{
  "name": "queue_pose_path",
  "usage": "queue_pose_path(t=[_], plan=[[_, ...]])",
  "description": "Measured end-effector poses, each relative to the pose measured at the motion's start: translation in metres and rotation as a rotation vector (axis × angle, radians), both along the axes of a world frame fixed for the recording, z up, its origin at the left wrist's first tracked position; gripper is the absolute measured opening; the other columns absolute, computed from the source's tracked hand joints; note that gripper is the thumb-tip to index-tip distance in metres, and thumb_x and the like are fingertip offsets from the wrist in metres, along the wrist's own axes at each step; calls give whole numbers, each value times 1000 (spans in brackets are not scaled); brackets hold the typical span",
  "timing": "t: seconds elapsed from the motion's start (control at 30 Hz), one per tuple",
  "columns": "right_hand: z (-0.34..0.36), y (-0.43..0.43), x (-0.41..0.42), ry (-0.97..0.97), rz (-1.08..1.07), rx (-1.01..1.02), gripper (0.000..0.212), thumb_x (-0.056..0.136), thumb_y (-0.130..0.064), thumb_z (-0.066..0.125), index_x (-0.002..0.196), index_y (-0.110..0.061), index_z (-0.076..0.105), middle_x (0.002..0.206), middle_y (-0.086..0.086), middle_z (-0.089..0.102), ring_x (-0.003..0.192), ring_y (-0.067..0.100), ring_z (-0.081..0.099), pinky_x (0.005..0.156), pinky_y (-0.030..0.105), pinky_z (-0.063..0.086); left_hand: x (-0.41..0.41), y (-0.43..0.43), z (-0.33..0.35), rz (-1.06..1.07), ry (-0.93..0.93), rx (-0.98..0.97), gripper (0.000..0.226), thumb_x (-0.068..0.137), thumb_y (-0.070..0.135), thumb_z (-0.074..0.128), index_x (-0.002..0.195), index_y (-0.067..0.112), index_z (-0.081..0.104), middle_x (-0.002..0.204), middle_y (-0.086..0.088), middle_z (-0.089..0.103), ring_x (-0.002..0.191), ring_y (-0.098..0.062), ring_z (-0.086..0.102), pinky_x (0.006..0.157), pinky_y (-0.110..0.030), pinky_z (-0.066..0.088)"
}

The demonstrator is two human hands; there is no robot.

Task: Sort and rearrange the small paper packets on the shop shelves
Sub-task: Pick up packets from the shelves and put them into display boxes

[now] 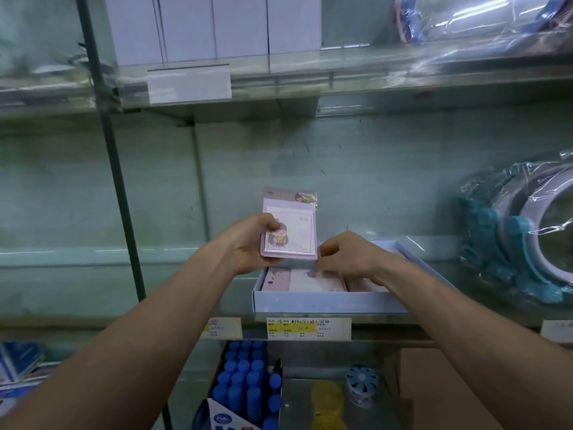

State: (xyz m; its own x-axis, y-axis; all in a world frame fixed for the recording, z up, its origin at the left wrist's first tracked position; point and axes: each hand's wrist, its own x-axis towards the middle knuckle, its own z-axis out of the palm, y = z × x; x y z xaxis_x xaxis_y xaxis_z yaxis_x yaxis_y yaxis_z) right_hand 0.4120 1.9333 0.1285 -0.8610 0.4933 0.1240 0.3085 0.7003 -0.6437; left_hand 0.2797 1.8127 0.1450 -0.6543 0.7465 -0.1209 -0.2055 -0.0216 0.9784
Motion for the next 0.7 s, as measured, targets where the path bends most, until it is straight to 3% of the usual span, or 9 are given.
queue_pose_path(t=[0.07,0.13,0.2,0.27,0.37,0.47,0.53,0.6,0.7], plan=[[6,10,5,118,-75,-54,29,90,-1,52,115,-5,67,113,9,68,93,15,59,76,19,44,-2,1,-1,-14,32,-4,18,92,3,45,80,8,57,111,-16,61,98,-29,59,90,-37,43],[14,19,12,260,-115,-282,29,94,-2,48,118,-4,63,100,9,70,81,16,61,67,21,46,-2,3,-2,-19,43,-2,15,93,1,47,86,5,59,110,-17,63,91,-27,62,93,-39,46],[21,24,18,392,-124,-455,29,96,-12,50,123,-7,58,90,6,69,71,14,63,64,24,49,2,7,-1,-26,62,-11,12,93,-2,48,92,2,59,106,-19,65,87,-27,64,88,-42,49],[25,28,22,432,-127,-498,40,93,-19,57,132,-12,49,89,6,69,68,13,64,59,26,49,8,14,0,-61,98,-39,12,92,-2,48,93,2,59,98,-17,68,82,-26,64,84,-43,51],[26,29,25,443,-131,-529,59,89,-9,64,140,-16,37,76,8,67,52,10,62,46,23,49,21,25,4,-138,114,-66,13,93,-1,48,90,6,58,83,-12,68,71,-21,65,70,-35,55],[27,36,28,555,-204,-591,63,88,2,59,143,-14,32,67,12,62,39,8,58,41,20,50,26,37,8,-140,70,-79,7,92,2,54,92,5,59,92,-13,65,74,-20,63,63,-31,55],[25,43,32,571,-231,-601,63,90,2,57,144,-14,29,71,14,63,41,10,60,42,22,53,29,44,7,-140,50,-100,6,91,0,55,94,3,58,92,-14,64,74,-21,61,53,-27,56],[22,52,37,482,-274,-398,56,92,-1,53,142,-14,33,85,15,63,60,18,63,54,27,57,32,50,7,-139,60,-75,10,92,-3,51,90,4,57,86,-13,61,71,-19,58,45,-21,54],[16,63,49,202,-303,292,59,86,-1,48,142,-20,40,132,12,47,118,26,50,100,33,42,34,59,7,-69,34,-18,16,93,-5,47,81,3,54,79,-11,55,65,-17,52,41,-18,49]])
